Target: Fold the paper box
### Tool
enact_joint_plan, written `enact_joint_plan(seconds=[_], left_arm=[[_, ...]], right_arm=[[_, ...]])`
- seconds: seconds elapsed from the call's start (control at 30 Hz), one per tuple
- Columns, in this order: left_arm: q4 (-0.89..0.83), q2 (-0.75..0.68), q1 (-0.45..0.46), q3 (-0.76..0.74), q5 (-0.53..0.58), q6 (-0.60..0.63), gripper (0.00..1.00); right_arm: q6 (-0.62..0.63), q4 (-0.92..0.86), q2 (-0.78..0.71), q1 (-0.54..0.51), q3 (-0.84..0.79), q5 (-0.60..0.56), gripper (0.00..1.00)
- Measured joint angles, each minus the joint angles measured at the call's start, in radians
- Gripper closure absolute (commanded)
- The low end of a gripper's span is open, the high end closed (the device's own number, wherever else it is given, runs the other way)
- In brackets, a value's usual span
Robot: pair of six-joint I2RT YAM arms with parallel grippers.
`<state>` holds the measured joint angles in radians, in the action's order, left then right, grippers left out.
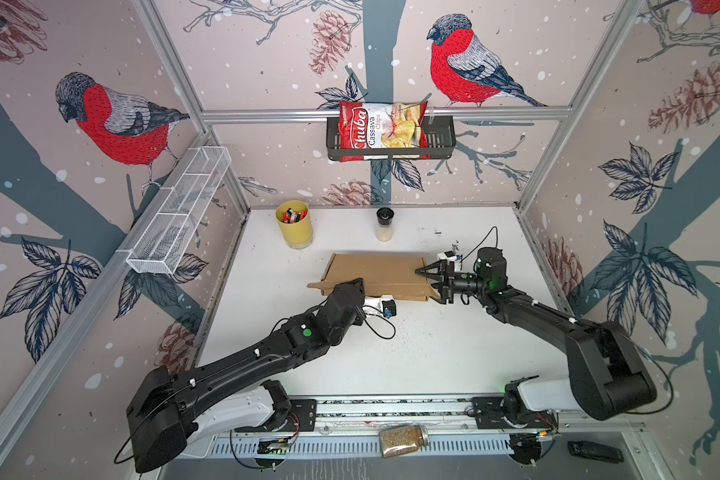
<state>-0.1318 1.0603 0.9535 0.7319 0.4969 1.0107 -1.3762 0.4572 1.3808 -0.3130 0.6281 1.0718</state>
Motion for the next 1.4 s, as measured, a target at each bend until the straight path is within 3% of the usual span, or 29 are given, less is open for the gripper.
enact_joint_plan(seconds=[0.3,0.53,0.73,1.13,1.4], left_arm=[[-0.196,0.061,-0.023,0.128,-0.084,-0.149,0.62],[-0.346,0.109,-0.027,0.211,-0.192,-0.243,0.63],[-0.434,0.139,-0.032,0.243,-0.284,-0.299,0.63],[-0.524,0.324,-0.1,0.411,-0.431,-0.324,0.63],[-0.62,0.454,-0.151,0.54,-0.458,-0.319,0.6]], right_arm=[[0.082,-0.094,-0.034,0.07,0.006,-0.021,0.26],[0.285,-0.288,-0.054,0.16,0.073,-0.091,0.26],[0.388,-0.375,-0.039,0.201,0.073,-0.154,0.26],[0.487,-0.375,0.114,0.133,0.084,-0.229,0.27],[0.584,-0.38,0.198,0.06,0.141,-0.281,0.31]])
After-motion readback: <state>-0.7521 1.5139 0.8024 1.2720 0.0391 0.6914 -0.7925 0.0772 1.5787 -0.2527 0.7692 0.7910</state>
